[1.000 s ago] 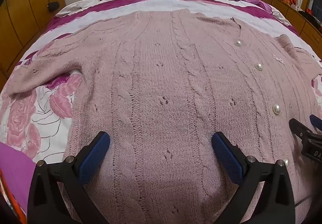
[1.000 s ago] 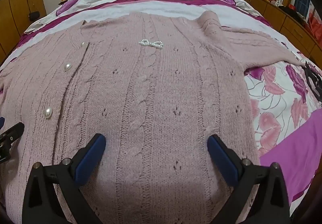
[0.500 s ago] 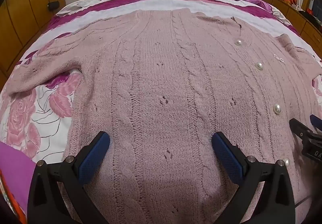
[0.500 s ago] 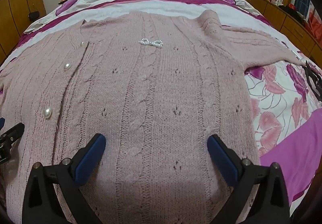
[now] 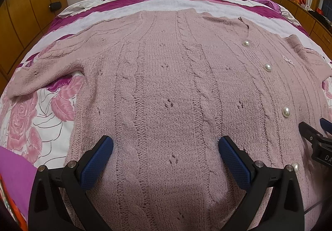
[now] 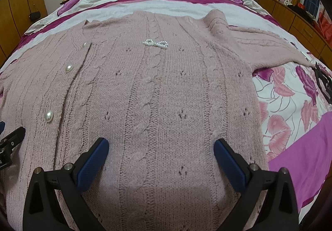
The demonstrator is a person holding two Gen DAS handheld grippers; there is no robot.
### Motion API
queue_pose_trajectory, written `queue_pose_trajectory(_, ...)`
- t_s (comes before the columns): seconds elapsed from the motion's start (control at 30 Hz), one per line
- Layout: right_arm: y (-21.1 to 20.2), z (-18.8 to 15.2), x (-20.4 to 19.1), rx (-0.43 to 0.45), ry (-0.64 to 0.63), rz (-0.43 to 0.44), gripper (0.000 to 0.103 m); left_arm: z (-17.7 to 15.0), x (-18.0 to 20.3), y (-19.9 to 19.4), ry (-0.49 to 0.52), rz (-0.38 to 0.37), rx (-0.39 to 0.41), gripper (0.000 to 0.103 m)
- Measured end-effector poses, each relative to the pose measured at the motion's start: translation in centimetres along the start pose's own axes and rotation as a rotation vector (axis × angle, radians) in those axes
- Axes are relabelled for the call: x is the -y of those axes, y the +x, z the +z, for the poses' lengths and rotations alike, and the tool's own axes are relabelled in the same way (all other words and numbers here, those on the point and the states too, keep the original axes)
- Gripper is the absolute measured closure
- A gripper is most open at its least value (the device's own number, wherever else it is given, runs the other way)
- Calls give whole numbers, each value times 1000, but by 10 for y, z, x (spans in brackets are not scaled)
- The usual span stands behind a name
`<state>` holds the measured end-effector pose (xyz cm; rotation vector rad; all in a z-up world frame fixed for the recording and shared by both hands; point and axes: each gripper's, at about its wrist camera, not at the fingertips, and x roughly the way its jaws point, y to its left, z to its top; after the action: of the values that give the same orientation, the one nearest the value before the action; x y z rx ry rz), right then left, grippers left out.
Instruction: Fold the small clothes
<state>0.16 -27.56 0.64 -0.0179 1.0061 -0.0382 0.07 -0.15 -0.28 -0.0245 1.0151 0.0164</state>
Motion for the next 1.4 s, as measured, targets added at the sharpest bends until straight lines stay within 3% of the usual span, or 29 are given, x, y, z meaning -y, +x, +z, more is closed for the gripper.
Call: queue_pose_trajectory(1.4, 4, 0, -1, -17, 11, 1, 0, 0, 1, 0, 1, 1, 0, 18)
